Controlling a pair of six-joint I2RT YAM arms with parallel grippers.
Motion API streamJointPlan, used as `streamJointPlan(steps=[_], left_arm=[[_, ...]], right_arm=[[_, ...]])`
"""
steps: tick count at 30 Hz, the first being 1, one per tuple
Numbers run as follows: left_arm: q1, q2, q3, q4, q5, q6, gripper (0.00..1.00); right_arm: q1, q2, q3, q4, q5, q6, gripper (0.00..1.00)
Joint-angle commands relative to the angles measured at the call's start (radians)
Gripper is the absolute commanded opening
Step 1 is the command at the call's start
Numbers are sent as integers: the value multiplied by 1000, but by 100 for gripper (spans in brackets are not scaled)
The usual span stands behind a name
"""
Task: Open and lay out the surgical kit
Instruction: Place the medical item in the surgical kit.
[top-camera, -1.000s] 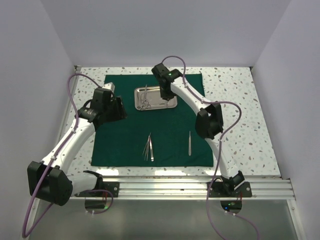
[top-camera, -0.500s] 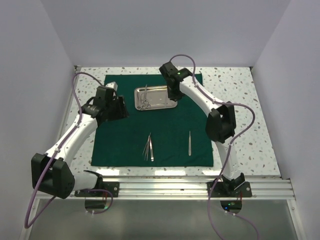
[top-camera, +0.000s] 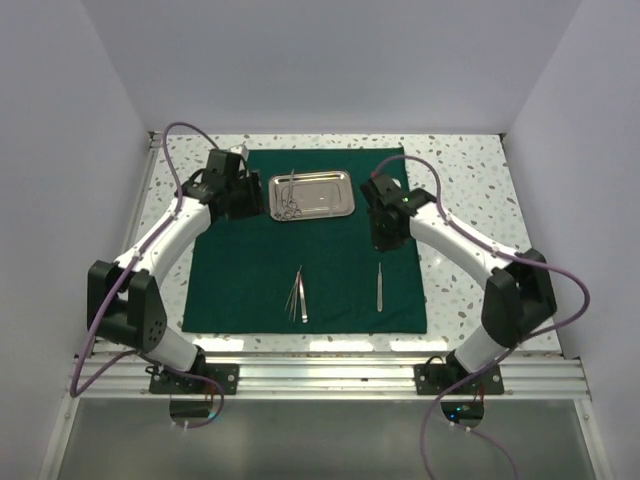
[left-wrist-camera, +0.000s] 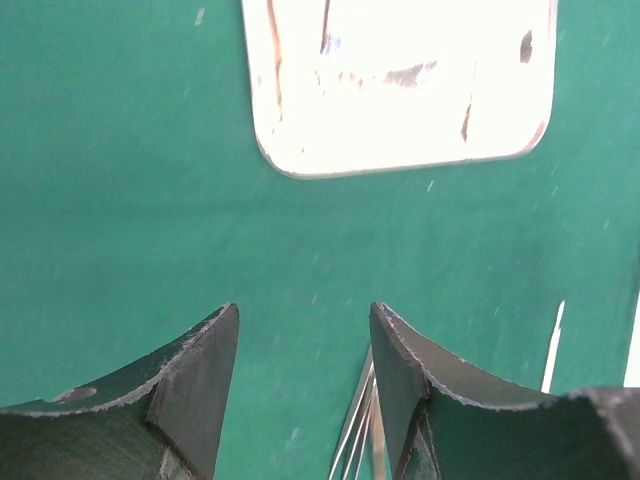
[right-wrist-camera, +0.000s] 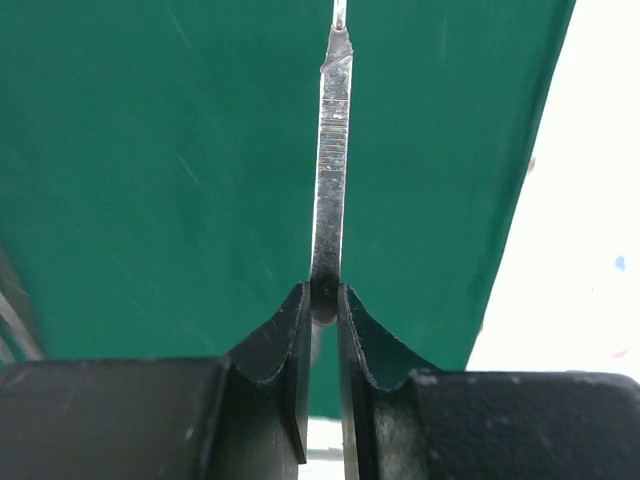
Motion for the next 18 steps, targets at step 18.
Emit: streamJointPlan(steps=[18], left_arm=[[-32,321,527,-83,-34,87,59]], right_arm=[[33,-181,-477,191,-212,67,25]])
